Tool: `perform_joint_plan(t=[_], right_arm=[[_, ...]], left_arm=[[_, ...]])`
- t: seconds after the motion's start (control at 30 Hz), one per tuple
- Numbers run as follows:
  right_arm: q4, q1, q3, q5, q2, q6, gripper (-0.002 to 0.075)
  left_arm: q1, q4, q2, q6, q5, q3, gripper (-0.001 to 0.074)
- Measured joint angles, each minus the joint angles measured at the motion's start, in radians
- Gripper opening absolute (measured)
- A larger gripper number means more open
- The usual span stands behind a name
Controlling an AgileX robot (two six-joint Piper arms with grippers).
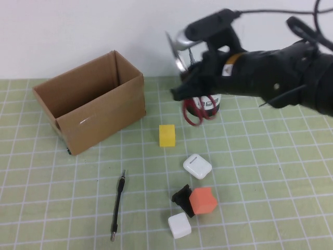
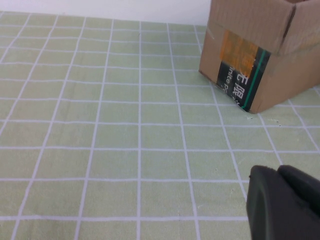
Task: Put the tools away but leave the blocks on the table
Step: Place the Scissors into the box
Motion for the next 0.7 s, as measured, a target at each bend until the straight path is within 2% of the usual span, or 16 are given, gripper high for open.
perform_joint_plan(t=[0.2,0.3,0.7], right_arm=[[-0.008,0.069,0.002,-0.330,0.038,-0.099,0.0041],[-0.029,0.090,-0.039,-0.437,0.081,-0.113,0.0041],[-0.217,0.106,-0.402,-0.504,0.343,-0.117,0.0041]], left_arm=[[0.000,0.000,0.000,0.000,0.000,0.000,-0.0006],[0.000,0.000,0.000,0.000,0.000,0.000,-0.0006],[0.000,0.000,0.000,0.000,0.000,0.000,-0.0006]])
